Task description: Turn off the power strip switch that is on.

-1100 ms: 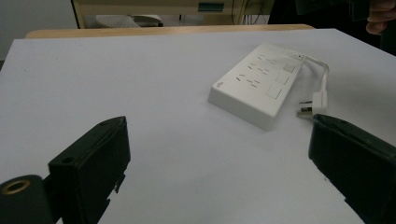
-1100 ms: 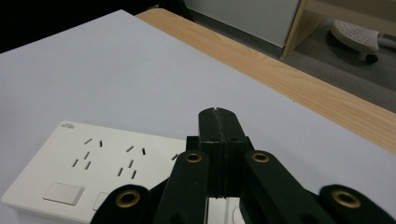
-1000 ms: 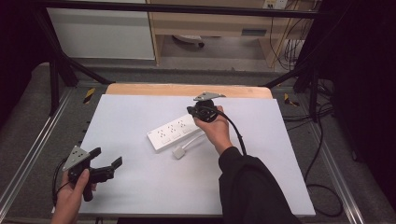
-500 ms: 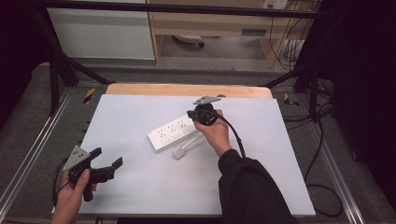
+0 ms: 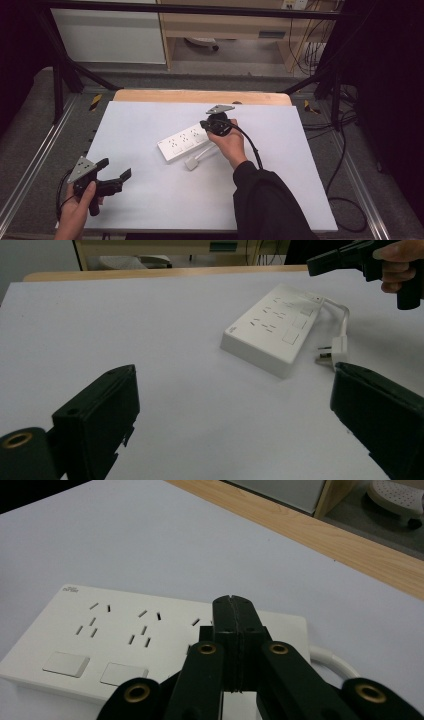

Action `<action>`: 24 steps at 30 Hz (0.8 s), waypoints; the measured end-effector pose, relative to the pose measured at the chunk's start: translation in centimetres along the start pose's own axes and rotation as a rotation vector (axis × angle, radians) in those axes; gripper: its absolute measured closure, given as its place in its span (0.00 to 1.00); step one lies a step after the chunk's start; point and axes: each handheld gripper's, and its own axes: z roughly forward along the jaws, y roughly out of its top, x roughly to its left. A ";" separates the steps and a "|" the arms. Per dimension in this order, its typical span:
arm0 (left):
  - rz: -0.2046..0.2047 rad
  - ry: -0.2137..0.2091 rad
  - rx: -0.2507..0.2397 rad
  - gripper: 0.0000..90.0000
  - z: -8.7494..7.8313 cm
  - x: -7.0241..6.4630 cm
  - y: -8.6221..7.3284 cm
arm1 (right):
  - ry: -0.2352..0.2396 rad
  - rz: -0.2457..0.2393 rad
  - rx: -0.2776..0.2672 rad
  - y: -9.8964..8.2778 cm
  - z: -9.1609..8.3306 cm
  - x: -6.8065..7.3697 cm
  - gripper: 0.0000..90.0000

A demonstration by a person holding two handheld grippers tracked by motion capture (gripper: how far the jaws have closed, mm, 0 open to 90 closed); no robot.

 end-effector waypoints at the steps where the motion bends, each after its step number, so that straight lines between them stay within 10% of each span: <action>1: 0.000 0.000 0.001 0.06 0.0 0.0 0.0 | -0.001 0.001 -0.003 -0.1 0.0 0.0 1.00; 24: 0.006 -0.002 0.007 0.06 0.1 -0.1 0.0 | 0.005 0.006 0.022 -1.2 0.6 0.2 1.00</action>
